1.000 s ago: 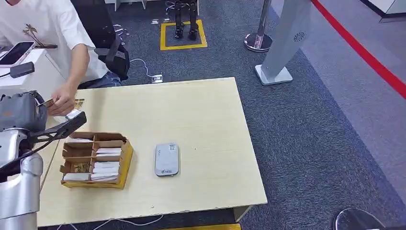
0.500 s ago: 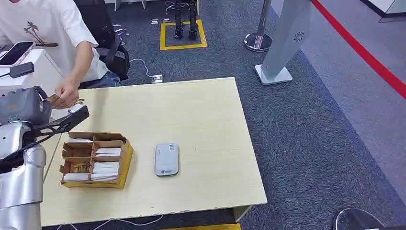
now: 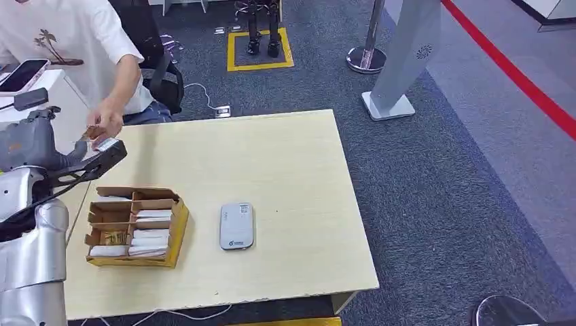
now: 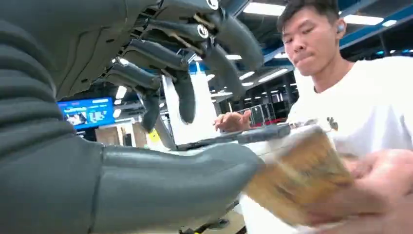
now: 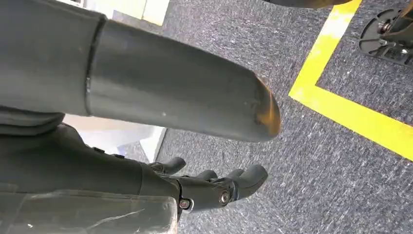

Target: Pass the card to the sensor for recognition and then transmit it.

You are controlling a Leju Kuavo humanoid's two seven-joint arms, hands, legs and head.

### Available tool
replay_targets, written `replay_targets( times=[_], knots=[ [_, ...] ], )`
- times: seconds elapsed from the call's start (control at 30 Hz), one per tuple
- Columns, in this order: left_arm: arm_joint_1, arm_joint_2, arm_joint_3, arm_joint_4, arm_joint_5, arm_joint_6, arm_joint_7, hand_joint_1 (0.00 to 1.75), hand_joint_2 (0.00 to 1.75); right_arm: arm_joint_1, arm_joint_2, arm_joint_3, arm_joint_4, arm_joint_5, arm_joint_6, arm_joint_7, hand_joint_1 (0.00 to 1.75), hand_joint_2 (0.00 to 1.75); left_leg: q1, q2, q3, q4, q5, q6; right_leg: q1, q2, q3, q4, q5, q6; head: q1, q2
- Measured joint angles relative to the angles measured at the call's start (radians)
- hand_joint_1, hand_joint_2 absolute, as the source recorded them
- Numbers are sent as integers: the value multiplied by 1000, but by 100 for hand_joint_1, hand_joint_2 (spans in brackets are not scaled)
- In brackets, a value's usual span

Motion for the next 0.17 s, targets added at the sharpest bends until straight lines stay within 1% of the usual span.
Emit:
replay_targets(
  times=[0.17],
  knots=[
    [2, -17, 26, -34, 9, 2, -11, 0, 0, 3, 0, 0, 0, -5, -2, 0, 0, 0, 0, 0, 0, 0, 0, 0, 0, 0, 0, 0, 0, 0, 0, 0]
  ],
)
